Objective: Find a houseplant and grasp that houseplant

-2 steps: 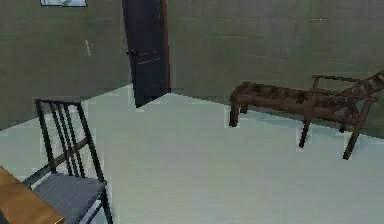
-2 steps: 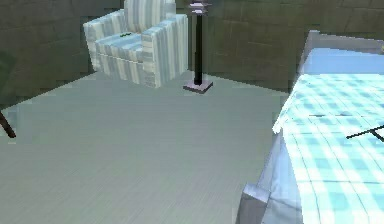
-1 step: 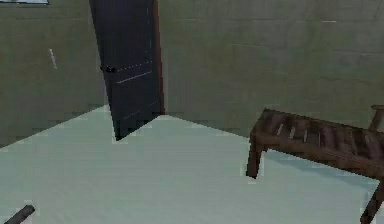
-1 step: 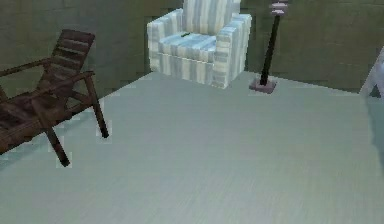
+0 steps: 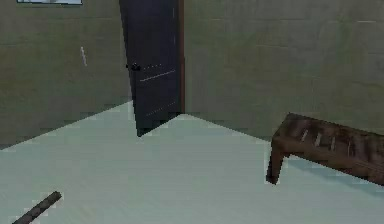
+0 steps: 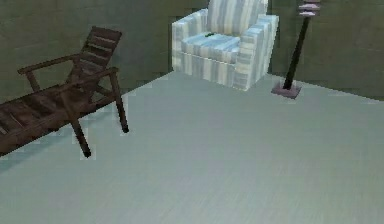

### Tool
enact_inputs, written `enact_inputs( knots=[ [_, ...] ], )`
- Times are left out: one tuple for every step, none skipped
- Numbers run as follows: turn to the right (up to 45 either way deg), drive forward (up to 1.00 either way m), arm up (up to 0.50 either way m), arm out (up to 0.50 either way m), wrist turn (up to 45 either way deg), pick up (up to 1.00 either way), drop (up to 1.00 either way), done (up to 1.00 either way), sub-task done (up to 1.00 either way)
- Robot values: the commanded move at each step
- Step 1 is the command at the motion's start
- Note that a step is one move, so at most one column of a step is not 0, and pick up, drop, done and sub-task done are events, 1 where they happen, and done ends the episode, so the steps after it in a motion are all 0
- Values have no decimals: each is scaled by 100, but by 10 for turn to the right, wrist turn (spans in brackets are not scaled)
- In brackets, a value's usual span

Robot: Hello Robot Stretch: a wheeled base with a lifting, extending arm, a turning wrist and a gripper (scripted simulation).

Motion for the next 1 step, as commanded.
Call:
enact_inputs(
  knots=[
    [0,50,0,0,0,0,0,0,0]
  ],
)
